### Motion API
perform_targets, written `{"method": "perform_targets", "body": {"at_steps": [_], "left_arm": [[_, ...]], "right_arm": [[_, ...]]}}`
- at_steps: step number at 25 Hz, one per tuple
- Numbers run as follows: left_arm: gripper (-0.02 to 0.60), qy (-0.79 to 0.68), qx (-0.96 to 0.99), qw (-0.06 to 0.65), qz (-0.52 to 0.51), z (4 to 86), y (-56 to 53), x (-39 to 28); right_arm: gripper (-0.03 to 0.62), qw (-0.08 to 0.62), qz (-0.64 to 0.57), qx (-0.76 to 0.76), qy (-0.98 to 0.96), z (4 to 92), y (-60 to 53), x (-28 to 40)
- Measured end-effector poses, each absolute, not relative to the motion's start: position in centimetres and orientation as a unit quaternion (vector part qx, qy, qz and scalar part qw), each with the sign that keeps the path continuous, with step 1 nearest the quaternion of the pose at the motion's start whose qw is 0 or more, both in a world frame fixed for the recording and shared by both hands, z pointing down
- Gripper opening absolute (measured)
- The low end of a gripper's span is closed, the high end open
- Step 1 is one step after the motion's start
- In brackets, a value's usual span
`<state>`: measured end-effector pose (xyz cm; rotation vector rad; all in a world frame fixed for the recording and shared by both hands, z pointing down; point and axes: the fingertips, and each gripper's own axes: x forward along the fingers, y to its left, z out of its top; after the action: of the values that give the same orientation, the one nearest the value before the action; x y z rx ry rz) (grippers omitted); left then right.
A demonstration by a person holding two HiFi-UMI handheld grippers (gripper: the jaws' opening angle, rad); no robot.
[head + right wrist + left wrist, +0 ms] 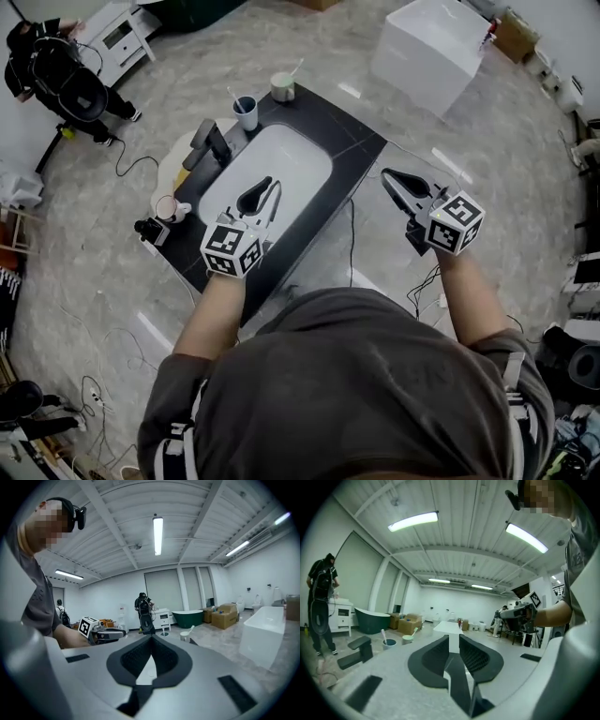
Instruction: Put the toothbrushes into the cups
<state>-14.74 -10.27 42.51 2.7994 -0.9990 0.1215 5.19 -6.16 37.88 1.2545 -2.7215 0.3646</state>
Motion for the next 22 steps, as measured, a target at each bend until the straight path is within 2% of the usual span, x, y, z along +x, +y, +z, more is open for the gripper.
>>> {"method": "perform_targets", "body": {"at_steps": [11,16,22], "left_arm": [[0.009,-0.220,0.971,0.081,0.043,39.0,-4.4,0.3],[0.006,-0.191,0.976,0.104,0.029,38.3,-2.6,2.6],[0.006,-0.200,0.972,0.118,0.026,38.9,-2.1,2.4]], "right_arm": [[-0.008,0.054,0.082,0.521,-0.848,35.6,-0.7,21.9],[-0.008,0.055,0.080,0.544,-0.833,35.7,1.5,24.9],[-0.008,0.057,0.088,0.553,-0.826,36.6,2.8,25.9]]}}
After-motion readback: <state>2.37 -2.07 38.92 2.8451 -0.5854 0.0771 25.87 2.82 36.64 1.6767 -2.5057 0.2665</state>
